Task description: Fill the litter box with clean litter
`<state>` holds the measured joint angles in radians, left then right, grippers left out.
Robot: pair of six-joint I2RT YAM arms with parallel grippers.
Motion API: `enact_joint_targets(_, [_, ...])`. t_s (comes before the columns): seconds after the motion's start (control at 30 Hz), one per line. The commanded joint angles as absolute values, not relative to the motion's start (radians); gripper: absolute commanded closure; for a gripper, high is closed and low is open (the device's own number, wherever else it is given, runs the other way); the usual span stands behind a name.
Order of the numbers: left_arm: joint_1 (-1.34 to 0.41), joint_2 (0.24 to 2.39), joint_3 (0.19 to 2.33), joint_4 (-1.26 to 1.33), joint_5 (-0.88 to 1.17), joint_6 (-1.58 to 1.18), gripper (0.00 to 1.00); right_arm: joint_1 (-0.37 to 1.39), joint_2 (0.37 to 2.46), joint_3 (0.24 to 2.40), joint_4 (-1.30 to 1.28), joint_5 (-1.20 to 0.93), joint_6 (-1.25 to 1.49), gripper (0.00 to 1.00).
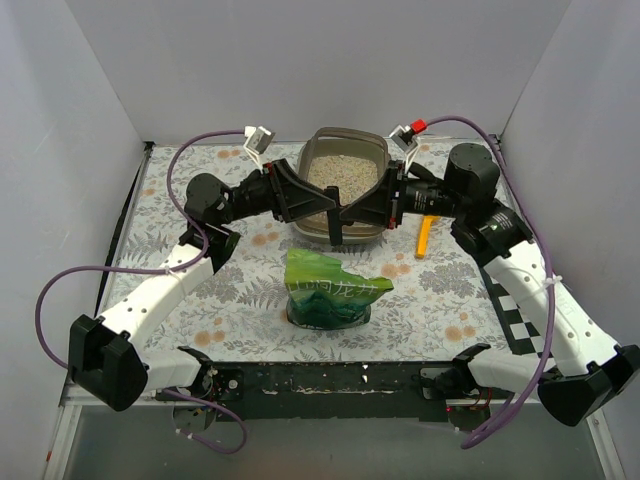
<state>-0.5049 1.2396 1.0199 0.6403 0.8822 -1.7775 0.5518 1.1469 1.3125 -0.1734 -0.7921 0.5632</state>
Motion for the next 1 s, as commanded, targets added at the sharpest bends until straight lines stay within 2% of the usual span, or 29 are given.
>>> enact_joint_targets(0.0, [-0.505, 1.200, 1.045, 0.508, 0.879, -1.674, 0.48, 0.558, 1.115, 1.379, -0.268, -0.693, 0.470, 0.99])
enact_joint_targets(0.1, [-0.505, 1.146, 1.037, 0.388, 0.864, -1.560, 0.35, 0.557, 1.100, 1.419, -0.368, -0.644, 0.413, 0.99])
enact_joint_targets(0.27, [-0.505, 1.089, 1.017, 0.220, 0.851, -1.386, 0.28, 0.557, 1.103, 1.499, -0.547, -0.578, 0.299, 0.99])
enact_joint_targets(0.53, [-0.505, 1.065, 0.996, -0.132, 0.896, -1.039, 0.28, 0.557, 1.121, 1.606, -0.836, -0.542, 0.101, 0.99])
enact_joint_targets(0.97, [-0.509, 0.979, 0.761, -0.108, 0.885, -0.775, 0.26, 0.557, 1.155, 1.614, -1.025, -0.502, -0.032, 0.99])
